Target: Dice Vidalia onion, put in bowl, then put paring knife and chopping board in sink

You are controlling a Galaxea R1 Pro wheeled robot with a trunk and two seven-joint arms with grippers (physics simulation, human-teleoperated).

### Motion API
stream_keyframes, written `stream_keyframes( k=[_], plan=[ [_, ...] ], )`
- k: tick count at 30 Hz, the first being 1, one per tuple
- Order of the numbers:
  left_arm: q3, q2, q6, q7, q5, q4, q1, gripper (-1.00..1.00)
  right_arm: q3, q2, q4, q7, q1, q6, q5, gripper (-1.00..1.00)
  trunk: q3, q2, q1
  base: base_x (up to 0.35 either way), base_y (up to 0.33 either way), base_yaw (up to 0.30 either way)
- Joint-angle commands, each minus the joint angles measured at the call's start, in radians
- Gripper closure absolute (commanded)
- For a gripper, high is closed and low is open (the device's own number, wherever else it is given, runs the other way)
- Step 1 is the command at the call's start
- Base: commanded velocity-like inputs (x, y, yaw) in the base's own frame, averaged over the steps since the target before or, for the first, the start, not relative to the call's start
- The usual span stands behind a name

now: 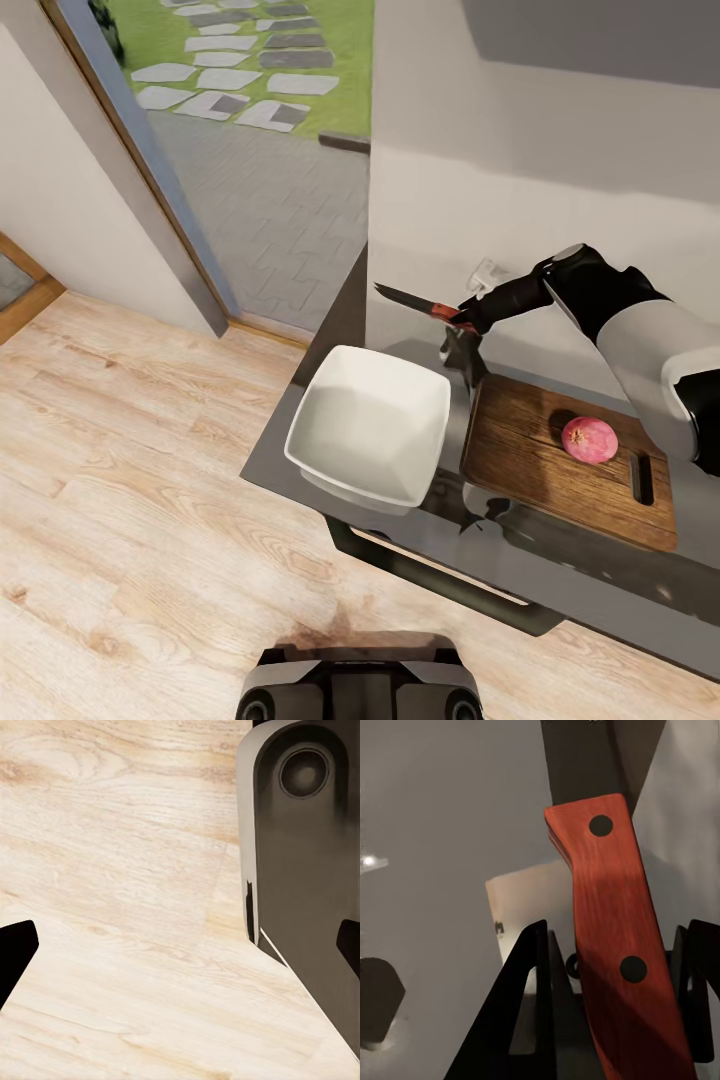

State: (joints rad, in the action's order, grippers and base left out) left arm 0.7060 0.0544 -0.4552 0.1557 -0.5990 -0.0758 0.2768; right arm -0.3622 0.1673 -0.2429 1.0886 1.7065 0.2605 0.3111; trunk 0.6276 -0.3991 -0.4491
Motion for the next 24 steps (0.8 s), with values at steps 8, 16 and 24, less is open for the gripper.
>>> stream_keyframes(
  k=[8,16,24],
  plan=[
    [0.006,-0.001,-0.003,0.004,0.002,-0.002,0.001,-1.00,-0.006,0.000,-0.003,0.007,-0.028,0.025,0.008,1.00,0.001,-0.001,-0.001,0.000,0.000,0.000],
    [0.006,-0.002,-0.003,0.004,0.002,-0.002,0.001,-1.00,-0.005,0.000,-0.018,0.007,-0.028,0.057,0.008,1.00,0.001,-0.001,-0.001,0.000,0.000,0.000],
    [0.006,-0.001,-0.003,0.005,0.002,-0.002,0.001,-1.00,-0.004,0.000,-0.084,0.007,-0.028,0.126,0.008,1.00,0.001,-0.001,-0.001,0.000,0.000,0.000]
  ],
)
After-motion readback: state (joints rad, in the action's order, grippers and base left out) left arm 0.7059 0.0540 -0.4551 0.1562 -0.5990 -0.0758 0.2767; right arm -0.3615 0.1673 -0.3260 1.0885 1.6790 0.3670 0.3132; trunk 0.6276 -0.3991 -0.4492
